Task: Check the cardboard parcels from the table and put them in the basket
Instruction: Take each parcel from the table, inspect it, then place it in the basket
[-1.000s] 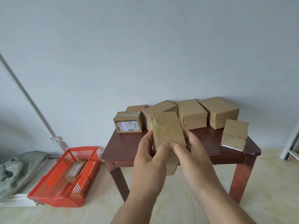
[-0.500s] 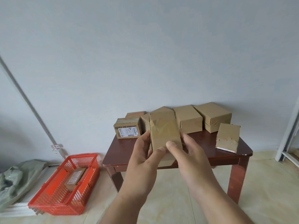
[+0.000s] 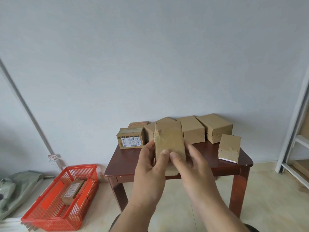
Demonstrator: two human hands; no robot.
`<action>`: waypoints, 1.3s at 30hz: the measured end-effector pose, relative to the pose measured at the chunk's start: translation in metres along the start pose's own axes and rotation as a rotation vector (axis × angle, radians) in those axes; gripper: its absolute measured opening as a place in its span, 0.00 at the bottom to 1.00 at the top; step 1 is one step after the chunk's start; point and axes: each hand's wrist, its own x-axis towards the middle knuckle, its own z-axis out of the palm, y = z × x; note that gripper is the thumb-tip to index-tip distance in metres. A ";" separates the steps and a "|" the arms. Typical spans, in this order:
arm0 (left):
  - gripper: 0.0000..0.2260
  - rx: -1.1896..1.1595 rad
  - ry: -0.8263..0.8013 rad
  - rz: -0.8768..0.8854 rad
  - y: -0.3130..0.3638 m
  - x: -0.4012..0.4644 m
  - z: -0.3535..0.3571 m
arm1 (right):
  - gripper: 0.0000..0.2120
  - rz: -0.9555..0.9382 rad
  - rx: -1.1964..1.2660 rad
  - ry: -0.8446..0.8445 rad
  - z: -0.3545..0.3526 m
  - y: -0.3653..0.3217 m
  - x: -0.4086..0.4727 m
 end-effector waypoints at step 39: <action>0.12 -0.068 0.219 0.001 -0.008 0.043 -0.021 | 0.12 -0.005 0.026 0.087 0.033 0.024 0.040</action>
